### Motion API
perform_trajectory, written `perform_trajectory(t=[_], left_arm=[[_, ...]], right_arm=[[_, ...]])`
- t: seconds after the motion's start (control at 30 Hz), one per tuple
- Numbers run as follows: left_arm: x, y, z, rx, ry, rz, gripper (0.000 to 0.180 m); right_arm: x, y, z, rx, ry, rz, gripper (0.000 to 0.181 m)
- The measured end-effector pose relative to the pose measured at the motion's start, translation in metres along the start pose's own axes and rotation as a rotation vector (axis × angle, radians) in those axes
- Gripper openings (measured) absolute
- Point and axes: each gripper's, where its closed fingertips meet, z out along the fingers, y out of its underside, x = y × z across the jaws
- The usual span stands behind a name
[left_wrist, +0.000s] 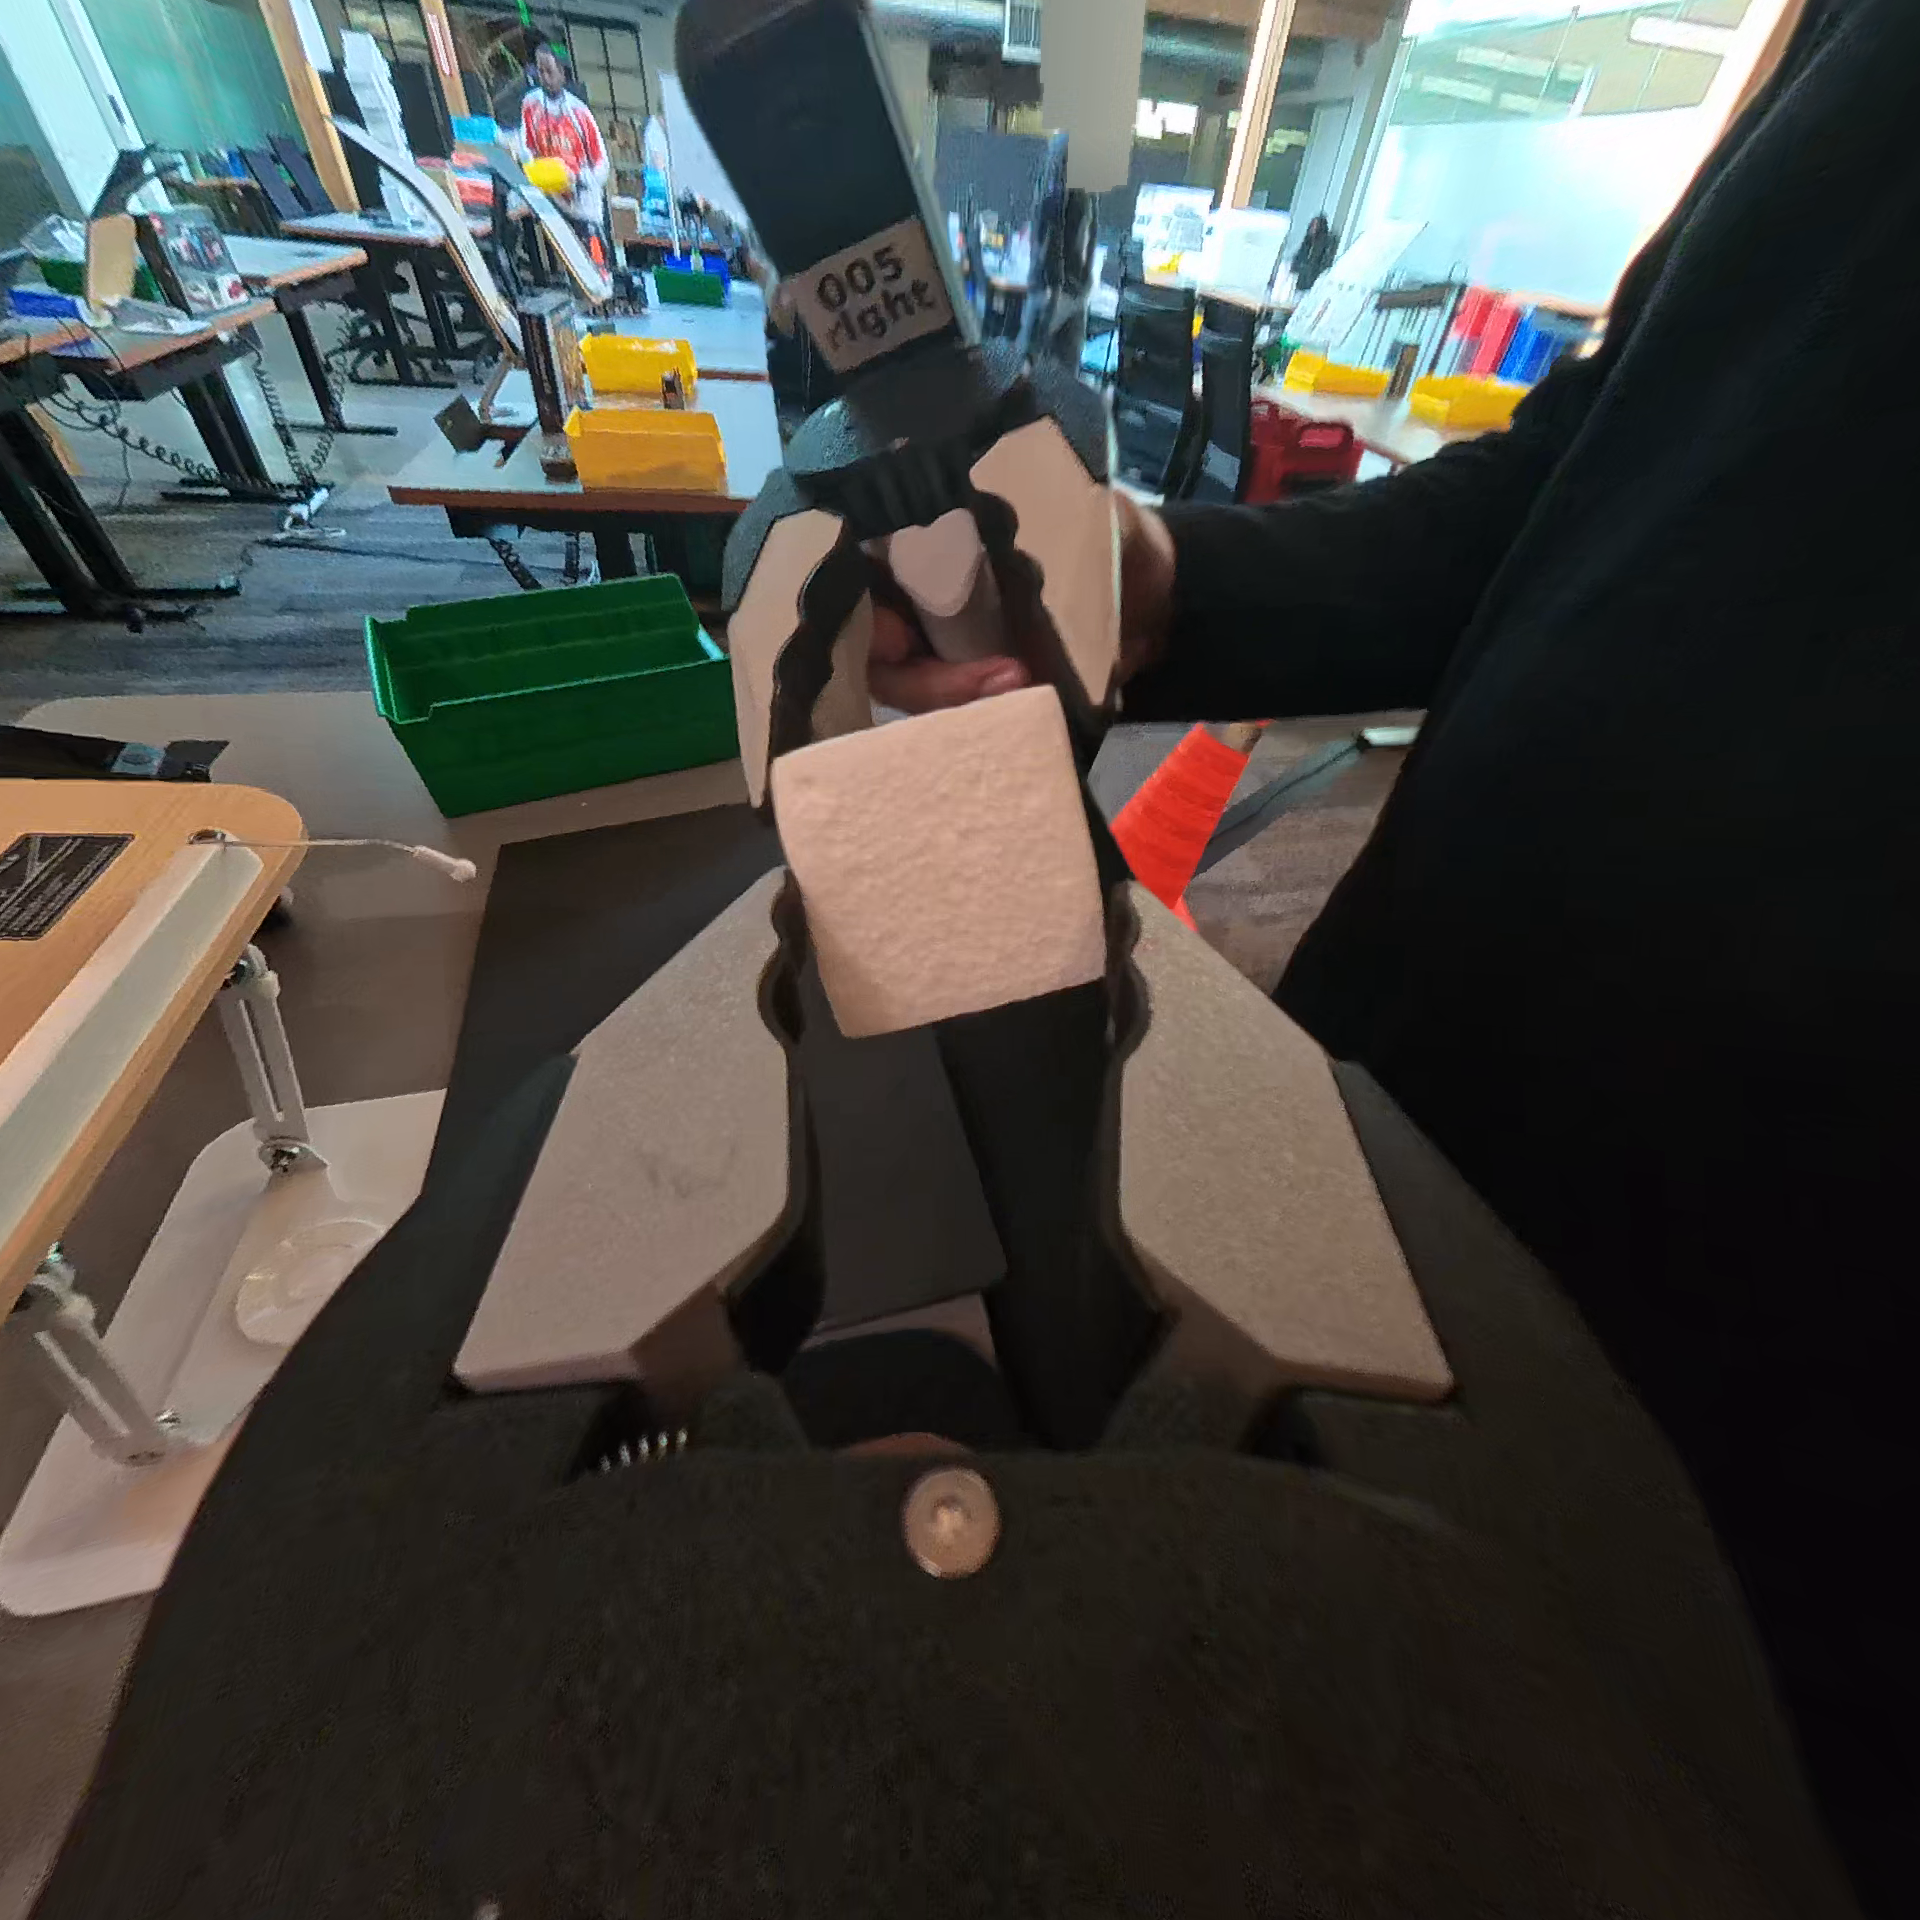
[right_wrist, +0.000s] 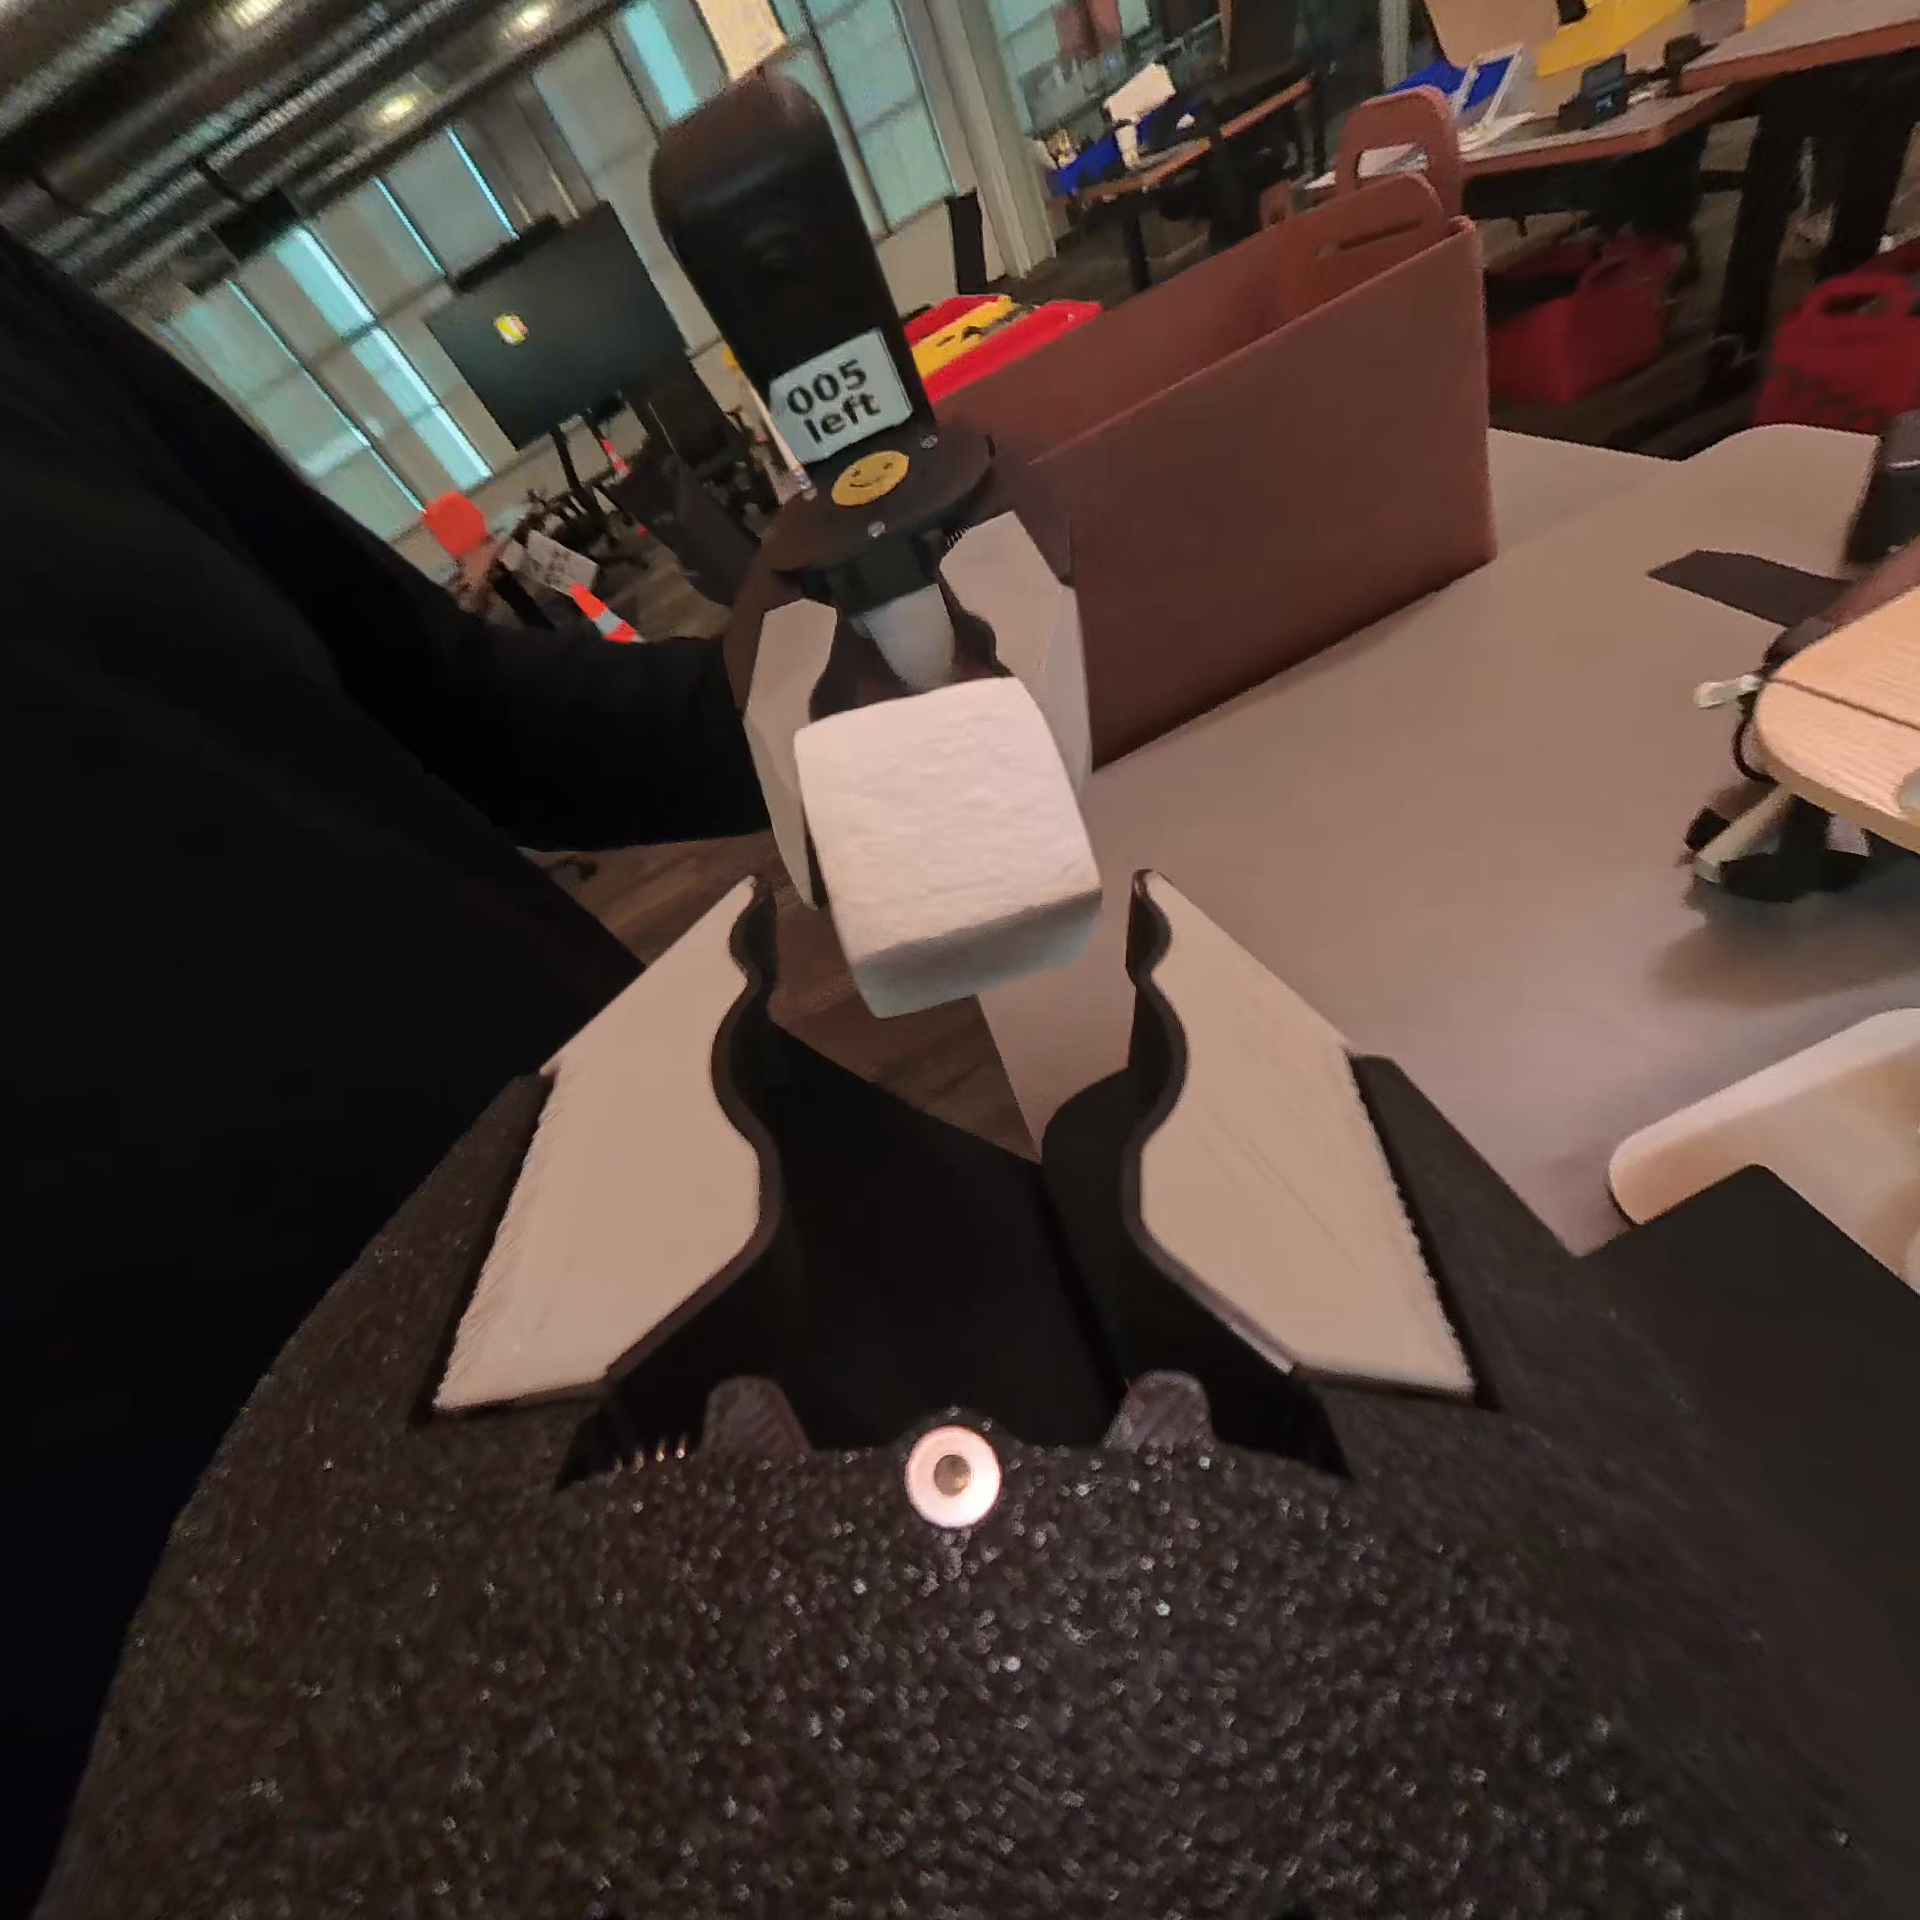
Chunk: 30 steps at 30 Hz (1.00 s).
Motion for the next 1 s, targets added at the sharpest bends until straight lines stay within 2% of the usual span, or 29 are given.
perform_trajectory(t=[0.13, 0.2, 0.37, 0.4, 0.53, 0.67, 0.8, 1.0], left_arm=[[0.004, -0.002, -0.003, 0.032, -0.022, -0.003, 0.056], [0.004, 0.002, -0.002, 0.027, -0.036, -0.027, 0.056], [-0.013, 0.028, -0.006, -0.064, -0.146, -0.156, 0.054], [-0.018, 0.032, -0.01, -0.074, -0.182, -0.176, 0.058], [-0.021, 0.058, -0.025, -0.144, -0.262, -0.271, 0.055], [-0.005, 0.077, -0.03, -0.15, -0.286, -0.36, 0.053], [0.009, 0.091, -0.031, -0.152, -0.324, -0.406, 0.051], [0.023, 0.109, -0.034, -0.188, -0.354, -0.435, 0.05]], right_arm=[[-0.006, 0.001, 0.008, -0.024, -0.063, -0.037, 0.064], [-0.006, 0.001, 0.012, -0.038, -0.062, -0.073, 0.053], [0.011, 0.0, 0.016, -0.108, -0.024, -0.124, 0.053], [0.016, -0.004, 0.014, -0.12, -0.015, -0.142, 0.053], [0.071, -0.062, -0.017, -0.123, 0.093, -0.258, 0.053], [0.152, -0.161, -0.054, -0.109, 0.261, -0.404, 0.053], [0.219, -0.224, -0.061, -0.138, 0.324, -0.374, 0.053], [0.265, -0.23, -0.05, -0.211, 0.328, -0.375, 0.053]])
